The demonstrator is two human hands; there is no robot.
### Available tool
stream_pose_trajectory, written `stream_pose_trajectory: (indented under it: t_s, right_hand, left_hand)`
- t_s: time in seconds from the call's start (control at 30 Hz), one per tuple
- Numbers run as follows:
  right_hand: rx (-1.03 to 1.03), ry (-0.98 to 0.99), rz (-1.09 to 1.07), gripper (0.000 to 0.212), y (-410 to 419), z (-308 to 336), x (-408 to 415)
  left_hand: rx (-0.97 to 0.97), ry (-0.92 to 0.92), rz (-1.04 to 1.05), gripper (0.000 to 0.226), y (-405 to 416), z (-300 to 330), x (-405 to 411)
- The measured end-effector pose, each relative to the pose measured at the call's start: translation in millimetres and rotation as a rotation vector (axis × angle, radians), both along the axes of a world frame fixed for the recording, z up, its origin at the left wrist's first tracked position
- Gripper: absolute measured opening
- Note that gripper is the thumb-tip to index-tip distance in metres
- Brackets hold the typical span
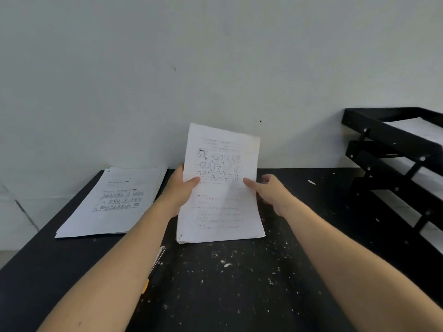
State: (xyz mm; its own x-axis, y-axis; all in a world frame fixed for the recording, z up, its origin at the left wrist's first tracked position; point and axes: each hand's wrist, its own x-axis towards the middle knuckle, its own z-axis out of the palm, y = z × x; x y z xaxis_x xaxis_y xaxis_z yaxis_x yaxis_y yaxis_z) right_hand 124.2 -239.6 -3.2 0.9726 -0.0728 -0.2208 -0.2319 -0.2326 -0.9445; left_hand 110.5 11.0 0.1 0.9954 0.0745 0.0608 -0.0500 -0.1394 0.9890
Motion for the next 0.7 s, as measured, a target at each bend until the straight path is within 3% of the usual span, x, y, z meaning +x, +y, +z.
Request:
stream_pose_trajectory:
  t_s: [0.07, 0.17, 0.27, 0.47, 0.7]
  right_hand:
    - [0.174, -0.076, 0.076, 0.109, -13, 11, -14]
    - [0.341, -0.17, 0.2, 0.062, -20, 25, -37]
    - [0.476, -0.245, 0.232, 0.04, -19, 34, -65]
    - [0.373, -0.39, 0.205, 0.039, -22, 45, -111]
    - [0.237, -0.432, 0.257, 0.035, -31, 47, -145]
  left_hand:
    - [-0.099, -0.045, -0.029, 0.04, -2, 9, -16]
    - [-0.191, -0.069, -0.092, 0.04, -8, 18, -37]
    - [-0.258, -0.087, -0.112, 0.032, -18, 26, -63]
    - [-0.227, -0.09, -0.138, 0.02, -27, 43, -106]
    - [-0.104, -0.098, -0.191, 0.026, -19, 42, -136]
